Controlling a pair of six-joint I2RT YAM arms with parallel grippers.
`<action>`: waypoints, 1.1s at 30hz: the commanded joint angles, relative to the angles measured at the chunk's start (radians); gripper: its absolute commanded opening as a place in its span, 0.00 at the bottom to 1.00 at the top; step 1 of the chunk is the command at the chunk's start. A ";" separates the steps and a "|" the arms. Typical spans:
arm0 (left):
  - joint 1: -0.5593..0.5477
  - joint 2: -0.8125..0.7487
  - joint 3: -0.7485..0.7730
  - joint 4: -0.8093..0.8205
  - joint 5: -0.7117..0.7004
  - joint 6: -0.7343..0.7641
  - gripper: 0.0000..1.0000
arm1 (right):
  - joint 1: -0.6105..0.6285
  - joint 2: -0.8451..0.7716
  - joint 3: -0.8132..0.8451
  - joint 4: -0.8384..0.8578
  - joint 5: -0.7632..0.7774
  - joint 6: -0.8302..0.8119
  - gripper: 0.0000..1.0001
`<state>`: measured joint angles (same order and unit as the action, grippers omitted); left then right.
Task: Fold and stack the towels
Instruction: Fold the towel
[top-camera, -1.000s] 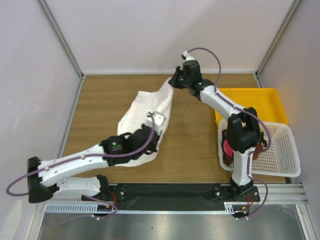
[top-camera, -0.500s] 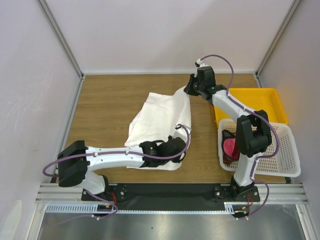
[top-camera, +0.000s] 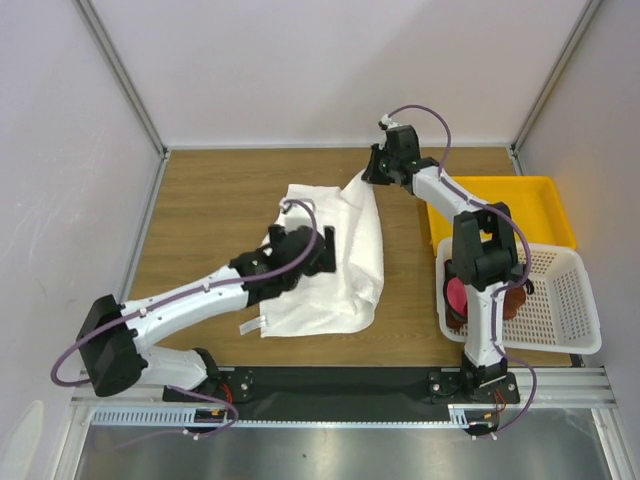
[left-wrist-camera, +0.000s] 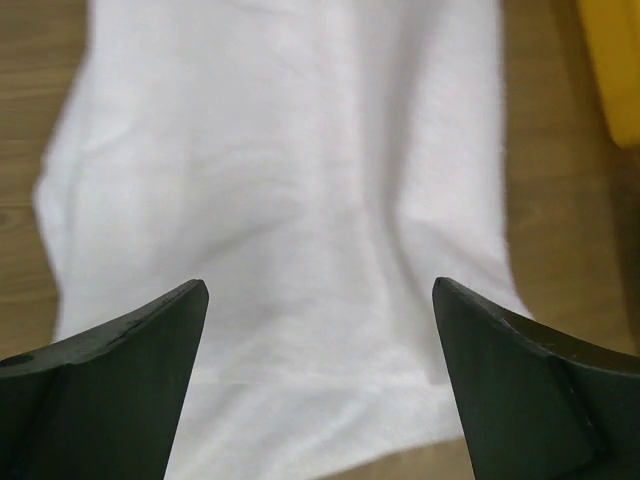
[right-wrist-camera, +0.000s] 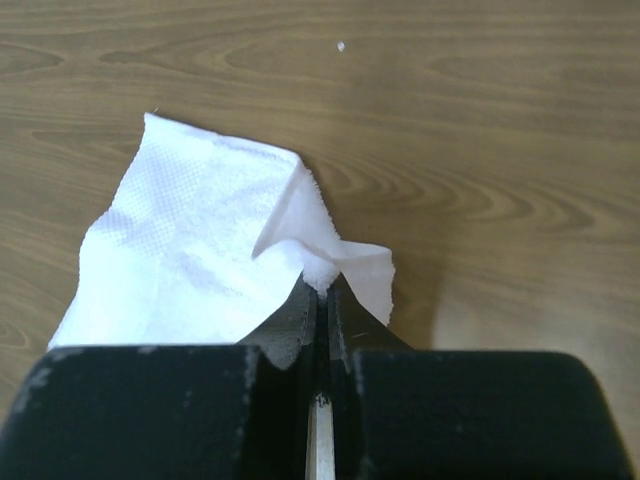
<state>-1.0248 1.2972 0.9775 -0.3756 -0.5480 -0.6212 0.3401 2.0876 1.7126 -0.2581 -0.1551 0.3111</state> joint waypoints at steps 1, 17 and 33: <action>0.124 0.005 -0.033 0.039 -0.038 -0.020 1.00 | 0.000 0.081 0.111 0.003 -0.061 -0.035 0.00; 0.249 0.447 0.095 0.116 -0.052 -0.051 0.97 | 0.135 0.391 0.676 -0.176 0.026 -0.225 0.15; 0.239 0.459 0.000 0.072 0.002 -0.253 0.96 | 0.120 -0.132 0.115 -0.201 0.103 -0.130 0.86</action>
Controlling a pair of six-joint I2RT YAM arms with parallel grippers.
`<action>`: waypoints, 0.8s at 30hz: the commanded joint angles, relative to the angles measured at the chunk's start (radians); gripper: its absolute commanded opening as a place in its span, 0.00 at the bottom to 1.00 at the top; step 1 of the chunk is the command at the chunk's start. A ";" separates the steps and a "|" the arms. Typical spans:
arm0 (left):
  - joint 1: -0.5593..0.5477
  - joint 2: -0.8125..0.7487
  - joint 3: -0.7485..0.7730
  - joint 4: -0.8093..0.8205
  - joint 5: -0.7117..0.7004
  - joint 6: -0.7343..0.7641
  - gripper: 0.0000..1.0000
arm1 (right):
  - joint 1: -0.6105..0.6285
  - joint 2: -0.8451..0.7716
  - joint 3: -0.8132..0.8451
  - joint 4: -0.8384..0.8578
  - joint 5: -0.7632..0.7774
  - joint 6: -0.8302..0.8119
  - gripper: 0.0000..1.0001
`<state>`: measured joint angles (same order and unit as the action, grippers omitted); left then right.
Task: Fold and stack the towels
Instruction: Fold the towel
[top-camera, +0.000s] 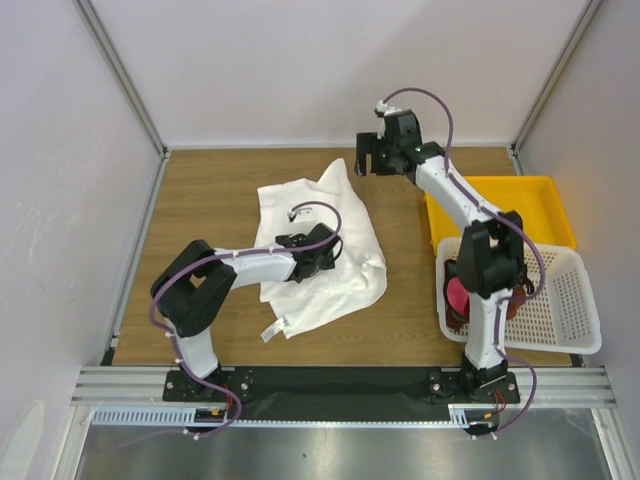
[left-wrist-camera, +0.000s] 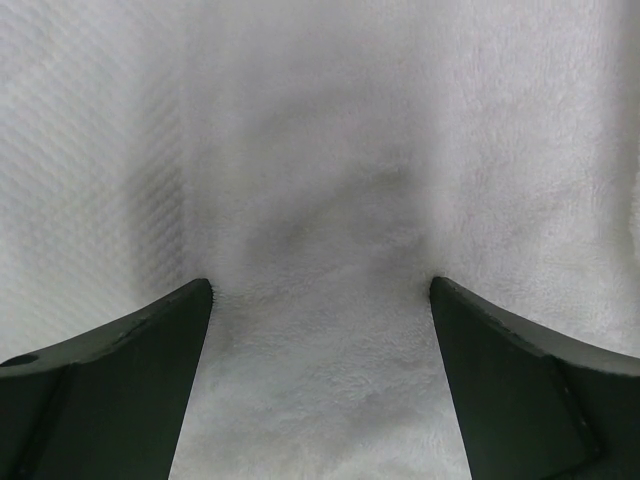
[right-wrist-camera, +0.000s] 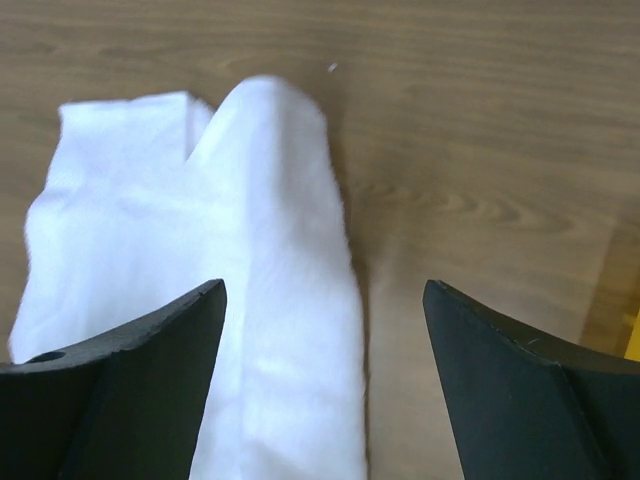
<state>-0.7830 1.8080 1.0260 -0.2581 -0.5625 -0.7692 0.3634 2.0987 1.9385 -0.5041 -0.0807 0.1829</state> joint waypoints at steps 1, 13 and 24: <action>-0.001 -0.073 -0.061 -0.055 0.000 -0.126 0.97 | 0.111 -0.160 -0.152 0.055 0.036 0.010 0.86; -0.100 -0.225 -0.245 -0.144 0.026 -0.472 0.95 | 0.255 -0.194 -0.497 0.207 0.079 0.230 0.78; -0.196 -0.410 -0.340 -0.179 -0.030 -0.466 0.96 | 0.237 -0.065 -0.413 0.179 0.271 0.084 0.47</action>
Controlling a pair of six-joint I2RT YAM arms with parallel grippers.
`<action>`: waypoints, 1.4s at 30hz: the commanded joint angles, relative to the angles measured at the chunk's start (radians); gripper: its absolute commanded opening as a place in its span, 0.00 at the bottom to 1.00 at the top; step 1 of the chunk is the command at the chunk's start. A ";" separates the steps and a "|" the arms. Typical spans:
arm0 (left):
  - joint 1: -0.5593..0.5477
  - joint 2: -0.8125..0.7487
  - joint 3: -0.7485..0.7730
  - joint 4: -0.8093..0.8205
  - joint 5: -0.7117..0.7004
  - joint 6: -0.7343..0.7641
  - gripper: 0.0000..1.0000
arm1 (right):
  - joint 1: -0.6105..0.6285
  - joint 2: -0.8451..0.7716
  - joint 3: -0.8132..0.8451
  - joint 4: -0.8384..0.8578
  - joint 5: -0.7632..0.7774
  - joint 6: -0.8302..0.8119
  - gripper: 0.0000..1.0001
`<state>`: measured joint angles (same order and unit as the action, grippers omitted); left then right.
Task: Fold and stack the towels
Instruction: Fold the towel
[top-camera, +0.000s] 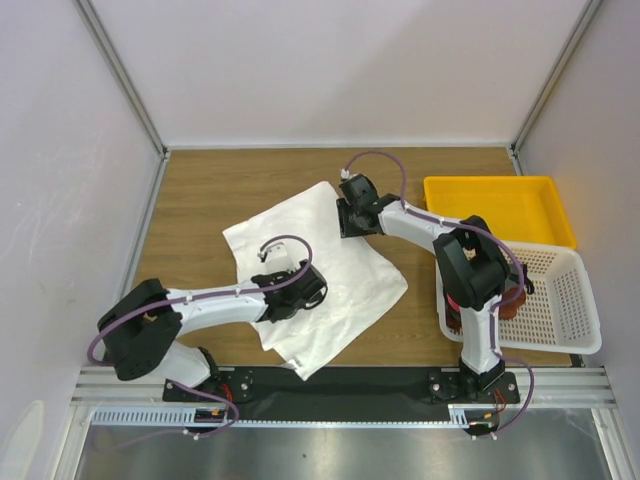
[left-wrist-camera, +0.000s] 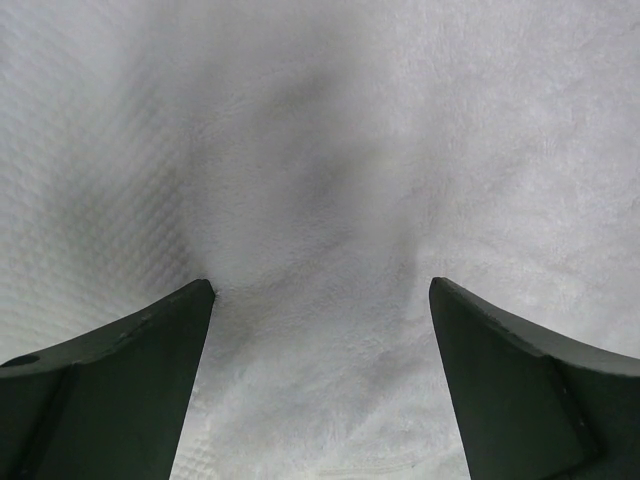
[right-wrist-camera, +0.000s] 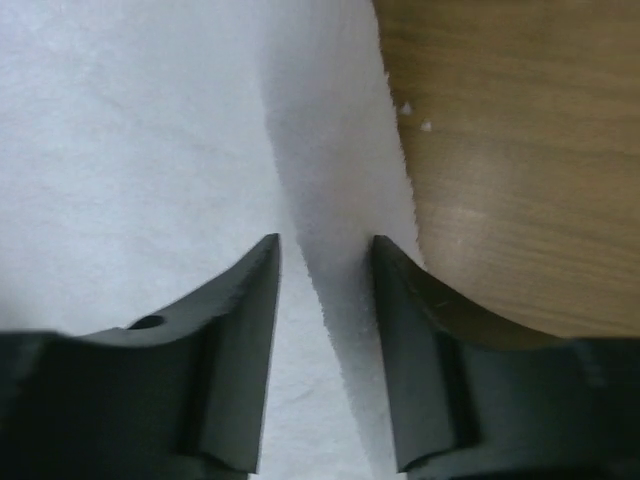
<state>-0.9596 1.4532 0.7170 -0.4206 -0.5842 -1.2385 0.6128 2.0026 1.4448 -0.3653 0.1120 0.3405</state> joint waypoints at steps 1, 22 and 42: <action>-0.030 -0.085 -0.039 0.003 -0.009 0.026 0.96 | -0.022 0.054 0.109 0.037 0.068 -0.086 0.43; 0.162 -0.069 0.076 0.180 0.023 0.436 0.99 | -0.054 0.662 1.098 -0.009 -0.305 -0.221 0.23; 0.631 -0.370 -0.209 0.219 0.119 0.215 1.00 | 0.033 -0.188 0.034 0.155 -0.216 0.023 0.73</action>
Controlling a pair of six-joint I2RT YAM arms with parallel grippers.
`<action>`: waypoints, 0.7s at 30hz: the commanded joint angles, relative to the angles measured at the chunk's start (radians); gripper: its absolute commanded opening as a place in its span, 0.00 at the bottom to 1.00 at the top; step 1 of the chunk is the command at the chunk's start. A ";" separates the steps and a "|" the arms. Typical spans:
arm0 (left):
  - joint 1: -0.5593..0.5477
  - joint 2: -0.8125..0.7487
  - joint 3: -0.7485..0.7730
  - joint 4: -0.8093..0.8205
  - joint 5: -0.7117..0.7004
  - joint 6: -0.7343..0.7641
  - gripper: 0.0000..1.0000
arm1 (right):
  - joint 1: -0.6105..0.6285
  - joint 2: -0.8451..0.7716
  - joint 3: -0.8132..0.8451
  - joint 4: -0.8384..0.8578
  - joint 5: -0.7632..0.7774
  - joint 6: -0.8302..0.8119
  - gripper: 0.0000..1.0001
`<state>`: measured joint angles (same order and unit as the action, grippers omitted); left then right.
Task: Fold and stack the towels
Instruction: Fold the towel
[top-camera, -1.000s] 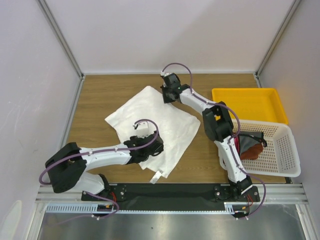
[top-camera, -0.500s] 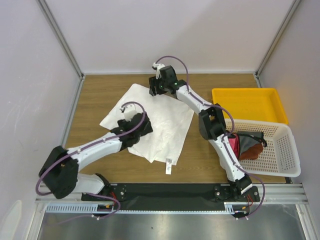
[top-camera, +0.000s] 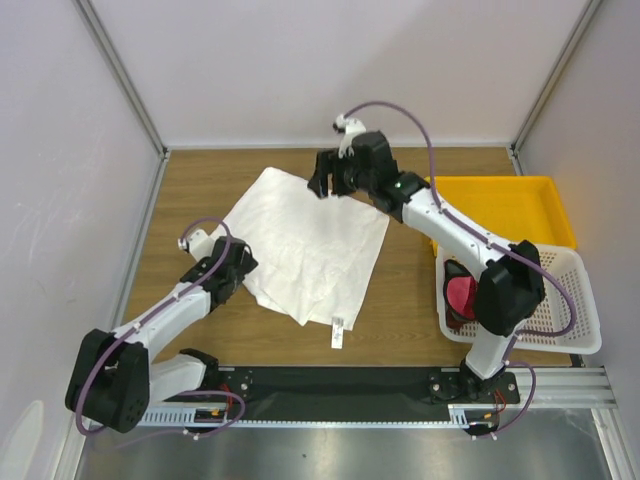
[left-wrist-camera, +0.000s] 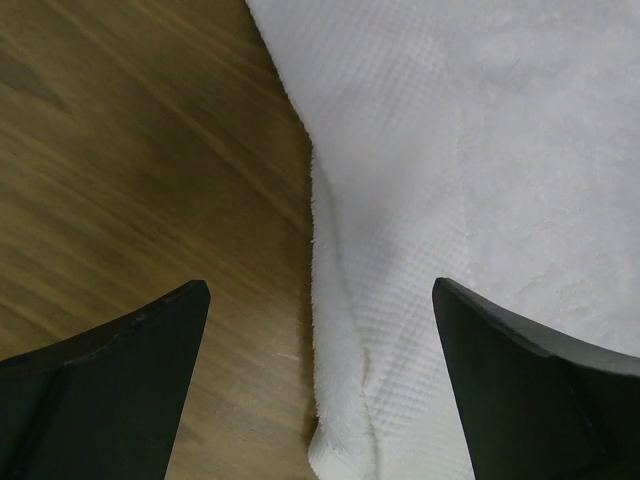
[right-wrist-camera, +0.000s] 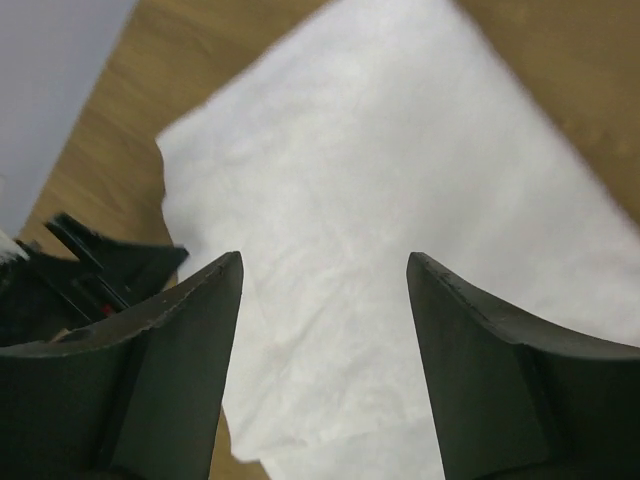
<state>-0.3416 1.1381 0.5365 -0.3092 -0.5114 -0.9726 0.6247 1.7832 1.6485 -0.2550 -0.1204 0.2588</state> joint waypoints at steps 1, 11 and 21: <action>0.013 -0.060 -0.056 0.133 0.051 -0.048 1.00 | 0.027 0.007 -0.212 0.087 0.024 0.124 0.72; 0.015 0.038 -0.168 0.420 0.086 -0.058 0.93 | 0.050 0.005 -0.466 0.181 0.068 0.218 0.68; 0.010 0.020 -0.107 0.328 -0.019 -0.074 0.19 | 0.052 0.080 -0.501 0.169 0.113 0.217 0.61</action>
<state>-0.3336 1.1992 0.3794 0.0494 -0.4561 -1.0382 0.6724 1.8297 1.1557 -0.1169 -0.0391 0.4641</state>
